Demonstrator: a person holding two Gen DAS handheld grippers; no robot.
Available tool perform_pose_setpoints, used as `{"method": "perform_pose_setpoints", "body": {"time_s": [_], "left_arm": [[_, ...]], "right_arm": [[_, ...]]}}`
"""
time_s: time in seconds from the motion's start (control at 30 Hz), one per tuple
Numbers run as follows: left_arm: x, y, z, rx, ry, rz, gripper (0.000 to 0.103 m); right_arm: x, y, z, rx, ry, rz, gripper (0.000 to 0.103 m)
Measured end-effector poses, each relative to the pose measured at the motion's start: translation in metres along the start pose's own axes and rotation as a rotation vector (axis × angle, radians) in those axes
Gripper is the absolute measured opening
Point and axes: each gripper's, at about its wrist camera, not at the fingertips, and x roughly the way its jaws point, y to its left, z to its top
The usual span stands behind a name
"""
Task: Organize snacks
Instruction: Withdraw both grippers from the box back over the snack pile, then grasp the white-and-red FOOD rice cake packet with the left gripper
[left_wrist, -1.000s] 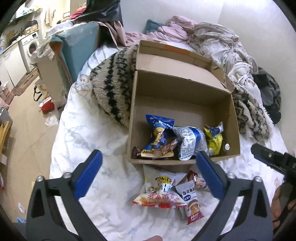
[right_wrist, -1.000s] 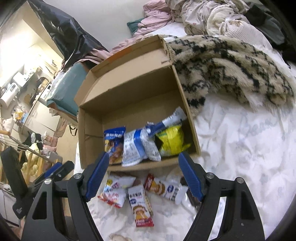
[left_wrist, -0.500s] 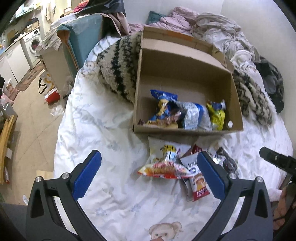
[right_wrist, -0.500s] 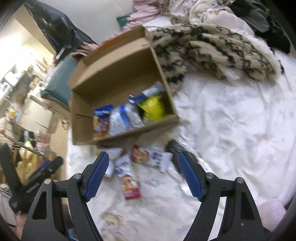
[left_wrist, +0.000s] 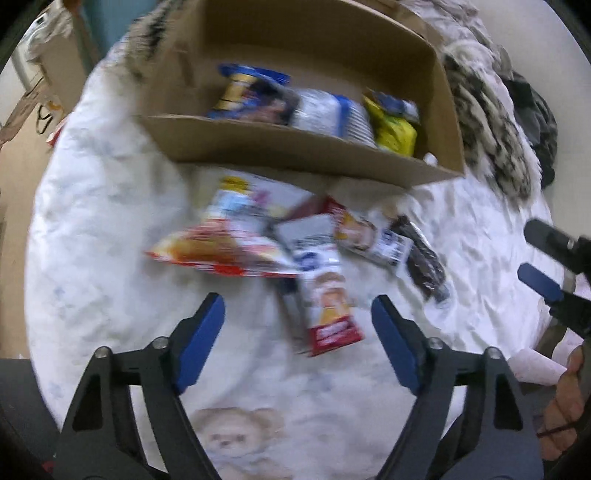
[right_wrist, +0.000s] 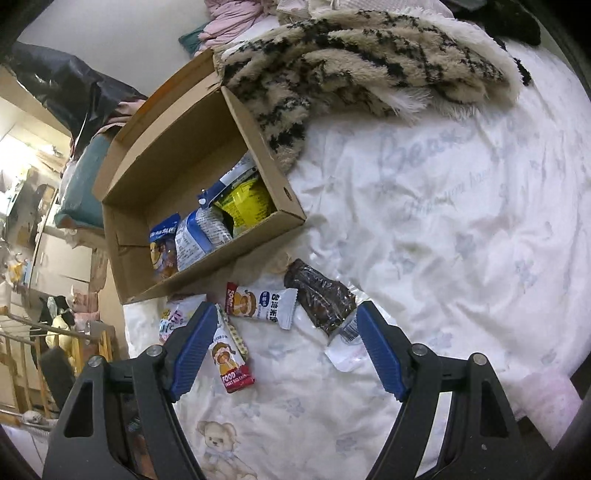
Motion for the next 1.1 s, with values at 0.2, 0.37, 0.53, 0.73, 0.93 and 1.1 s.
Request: {"method": "perform_pose_setpoints", "body": {"time_s": [0.2,0.37,0.53,0.73,0.93,1.1], "left_arm": [[0.039,-0.023,0.005,-0.001,0.059,0.046,0.05],[0.05,-0.022,0.009,0.013,0.052,0.12,0.028],[0.038,-0.018,0.008,0.039,0.041,0.089,0.027],[0.013,-0.013,0.001,0.057,0.064,0.063,0.027],[-0.037,-0.008,-0.01,0.103,0.053,0.026,0.027],[-0.082,0.021,-0.01,0.114,-0.018,0.06,0.027]], "right_arm": [[0.001,-0.006,0.004,0.039,0.005,0.018,0.081],[0.007,-0.008,0.005,0.053,0.035,0.039,0.08],[0.008,-0.005,0.005,0.046,0.04,0.043,0.08],[0.011,0.004,0.006,0.009,0.047,0.038,0.08],[0.016,0.014,0.002,-0.03,0.055,0.017,0.08],[0.025,0.022,-0.003,-0.055,0.077,0.003,0.081]]}}
